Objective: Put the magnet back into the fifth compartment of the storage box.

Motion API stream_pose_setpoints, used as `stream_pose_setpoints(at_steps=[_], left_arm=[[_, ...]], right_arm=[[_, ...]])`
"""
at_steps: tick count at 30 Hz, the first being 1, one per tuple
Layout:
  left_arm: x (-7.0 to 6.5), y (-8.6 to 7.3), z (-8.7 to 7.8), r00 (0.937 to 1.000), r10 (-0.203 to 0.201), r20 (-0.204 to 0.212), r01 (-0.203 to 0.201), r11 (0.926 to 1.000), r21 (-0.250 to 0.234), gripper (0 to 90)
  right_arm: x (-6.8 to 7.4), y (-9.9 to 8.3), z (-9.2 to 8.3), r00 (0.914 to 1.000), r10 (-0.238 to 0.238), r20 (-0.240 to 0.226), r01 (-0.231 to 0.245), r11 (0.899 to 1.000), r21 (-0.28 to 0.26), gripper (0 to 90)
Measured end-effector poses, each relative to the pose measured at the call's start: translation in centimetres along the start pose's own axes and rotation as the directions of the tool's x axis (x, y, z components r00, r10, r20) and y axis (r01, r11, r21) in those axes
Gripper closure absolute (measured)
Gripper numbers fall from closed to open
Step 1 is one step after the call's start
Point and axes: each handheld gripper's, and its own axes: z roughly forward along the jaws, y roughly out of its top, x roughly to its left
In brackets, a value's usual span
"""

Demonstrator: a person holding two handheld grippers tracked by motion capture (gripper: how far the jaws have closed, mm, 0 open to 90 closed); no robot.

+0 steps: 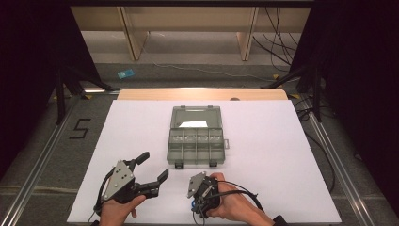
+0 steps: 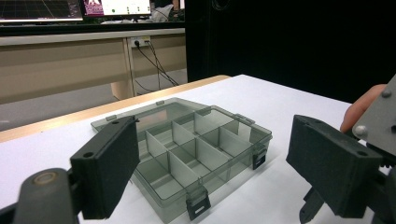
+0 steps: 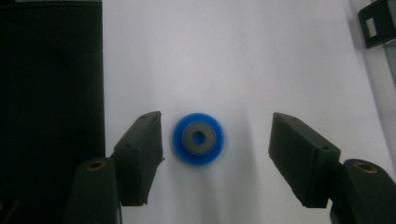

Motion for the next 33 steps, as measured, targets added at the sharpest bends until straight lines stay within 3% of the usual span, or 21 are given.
stream_pose_setpoints(at_steps=[13,17,21,23,26,28,29,33], left_arm=[[0.03,0.00,-0.01,1.0000,0.001,0.000,-0.001,1.0000,0.001,16.1],[0.01,0.00,0.00,1.0000,0.000,0.000,0.000,1.0000,0.000,16.1],[0.02,0.01,-0.01,1.0000,0.000,-0.001,0.000,1.0000,0.001,16.2],[0.01,0.00,-0.01,1.0000,-0.001,-0.001,0.001,1.0000,0.001,16.2],[0.00,0.00,0.01,1.0000,-0.002,0.000,0.002,1.0000,0.000,16.2],[0.00,0.00,0.01,1.0000,0.000,0.001,0.000,1.0000,0.000,16.2],[0.00,0.00,0.02,1.0000,0.000,0.001,0.000,1.0000,-0.001,16.2],[0.00,0.00,0.01,1.0000,-0.001,0.001,0.001,1.0000,0.000,16.2]], right_arm=[[-0.09,0.03,0.54,0.9995,-0.012,-0.029,0.013,0.999,0.033,46.6],[0.01,0.07,0.68,0.9988,0.013,-0.047,-0.011,0.999,0.042,51.0],[-0.15,0.13,0.82,0.9984,-0.005,-0.056,0.008,0.999,0.044,54.7],[-0.09,0.12,0.88,0.9979,0.013,-0.064,-0.010,0.999,0.053,57.0],[-0.30,0.15,1.01,0.9972,0.001,-0.075,0.003,0.999,0.050,58.2],[-0.28,0.16,1.02,0.9966,0.025,-0.079,-0.020,0.998,0.055,59.6],[-0.37,0.22,1.02,0.9970,0.004,-0.077,0.000,0.999,0.052,61.7],[-0.27,0.29,1.01,0.9967,0.012,-0.080,-0.007,0.998,0.060,62.3]])
